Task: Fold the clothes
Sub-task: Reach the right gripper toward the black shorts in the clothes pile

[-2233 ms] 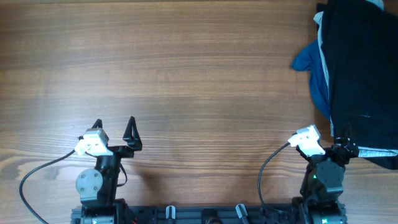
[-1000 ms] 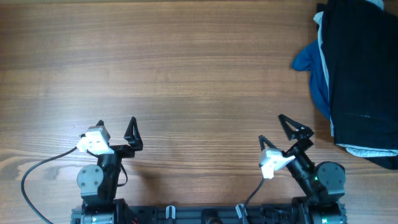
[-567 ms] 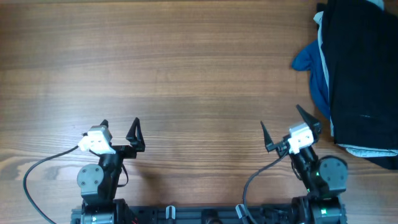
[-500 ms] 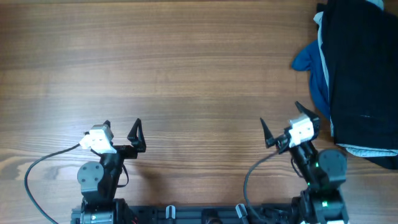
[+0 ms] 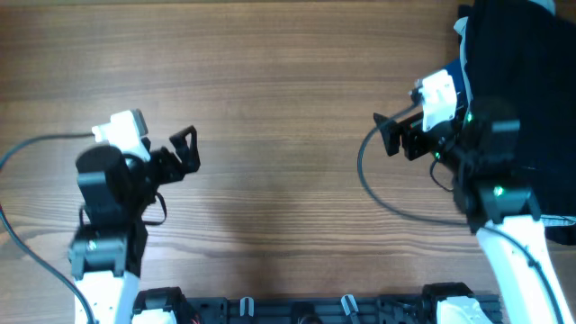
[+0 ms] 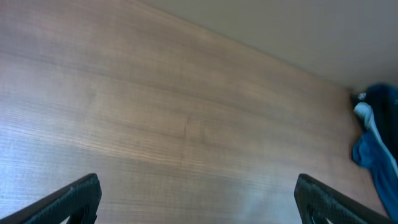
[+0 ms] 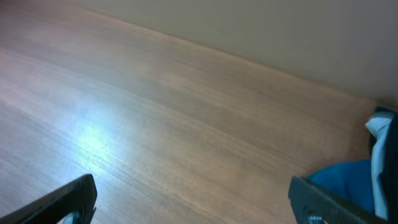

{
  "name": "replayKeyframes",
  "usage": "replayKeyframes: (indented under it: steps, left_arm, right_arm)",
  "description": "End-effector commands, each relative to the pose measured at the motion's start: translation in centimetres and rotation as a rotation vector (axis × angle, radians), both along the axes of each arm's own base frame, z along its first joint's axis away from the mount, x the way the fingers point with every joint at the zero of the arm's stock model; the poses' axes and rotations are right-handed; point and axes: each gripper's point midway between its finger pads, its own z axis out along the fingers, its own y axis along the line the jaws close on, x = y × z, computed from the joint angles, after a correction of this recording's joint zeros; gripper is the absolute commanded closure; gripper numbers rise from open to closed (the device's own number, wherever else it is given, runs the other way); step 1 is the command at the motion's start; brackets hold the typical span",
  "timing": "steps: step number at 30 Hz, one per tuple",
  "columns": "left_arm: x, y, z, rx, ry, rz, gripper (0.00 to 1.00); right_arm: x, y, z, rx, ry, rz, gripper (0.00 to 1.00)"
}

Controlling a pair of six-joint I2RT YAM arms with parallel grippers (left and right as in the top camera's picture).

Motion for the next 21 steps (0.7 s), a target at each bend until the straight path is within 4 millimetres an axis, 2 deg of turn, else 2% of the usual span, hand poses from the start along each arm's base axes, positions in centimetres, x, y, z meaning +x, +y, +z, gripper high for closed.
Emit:
replayKeyframes:
  steps: [1, 4, 6, 8, 9, 10, 13, 14, 17, 21]
  left_arm:
    - [1.6, -0.4, 1.3, -0.014, 0.051, -0.027, 0.0]
    - [2.0, -0.5, 0.0, -0.026, 0.096, -0.03, 0.0]
    - [1.9, -0.6, -0.7, -0.032, 0.123, -0.034, 0.0]
    - [1.5, -0.8, -1.1, -0.037, 0.149, -0.039, 0.0]
    - [1.4, -0.8, -1.3, -0.038, 0.157, -0.039, 0.0]
    - [1.4, -0.8, -1.3, -0.037, 0.156, -0.039, 0.0]
    - [1.6, -0.7, -1.0, -0.036, 0.143, -0.039, 0.0]
    - [1.9, -0.7, -0.7, -0.035, 0.124, -0.039, 0.0]
    - [3.2, -0.6, 1.4, -0.025, 0.028, -0.04, 0.0]
    - [5.4, -0.4, 5.9, -0.013, -0.071, -0.035, 0.0]
  right_arm:
    - [1.3, 1.0, 1.9, 0.063, 0.062, 0.074, 0.0]
    - [1.6, 2.6, 1.9, 0.173, 0.106, 0.12, 0.0]
    - [2.1, 2.8, 1.7, 0.246, 0.149, 0.082, 0.0]
    - [3.5, 2.1, 2.6, 0.236, 0.083, 0.042, 0.0]
    - [5.2, 0.1, 3.1, 0.246, 0.046, -0.11, 0.0]
    - [5.8, -1.0, 3.2, 0.216, 0.022, -0.172, 0.0]
    - [6.7, -6.5, 1.9, 0.102, 0.017, -0.434, 0.0]
    - [6.6, -7.7, 1.5, 0.086, 0.026, -0.478, 0.0]
    - [6.3, -12.5, 0.4, 0.081, 0.083, -0.623, 0.0]
    - [6.9, -20.6, 2.0, 0.081, 0.084, -0.814, 0.0]
